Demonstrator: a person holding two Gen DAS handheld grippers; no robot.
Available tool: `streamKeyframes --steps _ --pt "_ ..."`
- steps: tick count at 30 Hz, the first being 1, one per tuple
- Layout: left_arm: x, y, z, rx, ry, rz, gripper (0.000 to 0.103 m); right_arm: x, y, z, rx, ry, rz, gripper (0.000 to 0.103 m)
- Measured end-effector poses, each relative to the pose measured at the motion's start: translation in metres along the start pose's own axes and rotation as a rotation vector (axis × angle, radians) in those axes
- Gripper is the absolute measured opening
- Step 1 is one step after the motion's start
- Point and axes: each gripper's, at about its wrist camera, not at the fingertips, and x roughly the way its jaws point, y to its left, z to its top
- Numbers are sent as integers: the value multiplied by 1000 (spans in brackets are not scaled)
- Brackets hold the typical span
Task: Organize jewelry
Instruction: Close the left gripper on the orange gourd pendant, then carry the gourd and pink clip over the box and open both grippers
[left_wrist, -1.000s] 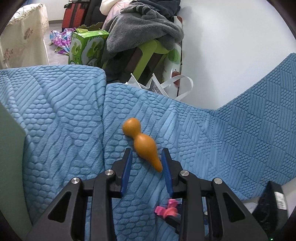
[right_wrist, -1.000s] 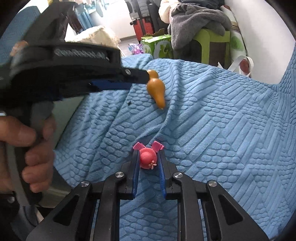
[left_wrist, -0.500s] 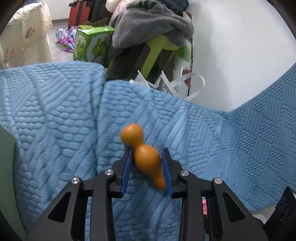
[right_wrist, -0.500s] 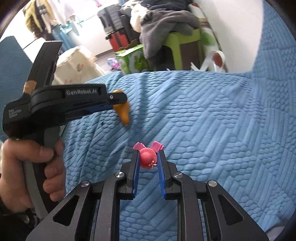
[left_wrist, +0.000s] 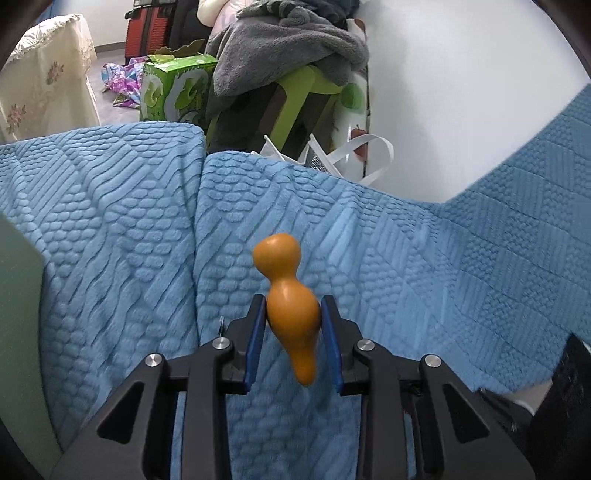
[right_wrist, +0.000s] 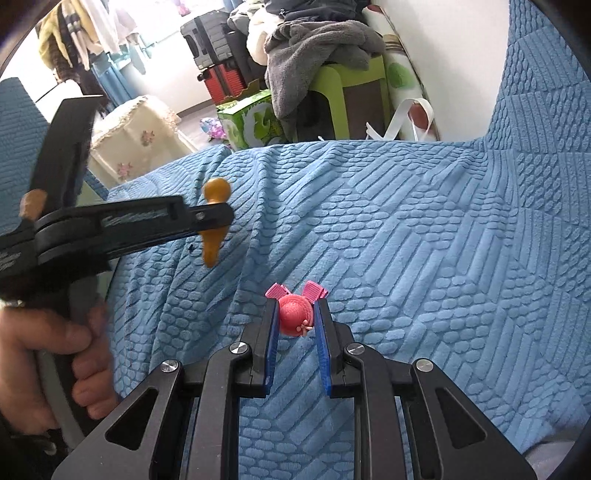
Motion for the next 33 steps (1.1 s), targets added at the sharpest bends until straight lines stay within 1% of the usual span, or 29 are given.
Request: streamKeyframes --steps 6,10,12,16,21,25,33 --pt "-31 5 -14 14 -3 -29 31 -11 10 -1 -5 -6 -12 17" --pt "-55 8 -24 38 -6 -44 31 -18 22 -5 2 1 4 17" --pt "-66 8 -26 55 -13 -47 31 -20 26 -5 10 7 0 17" --pt "-92 9 -22 68 -36 -65 31 -31 38 1 4 -10 -10 17" --pt "-136 5 -16 93 -85 -81 31 -58 52 24 8 -59 -14 17" --pt "-170 8 -9 102 -140 -65 31 -86 74 50 -27 -121 5 17" --pt "-244 19 6 135 -268 -18 31 -131 121 83 -89 -225 64 17"
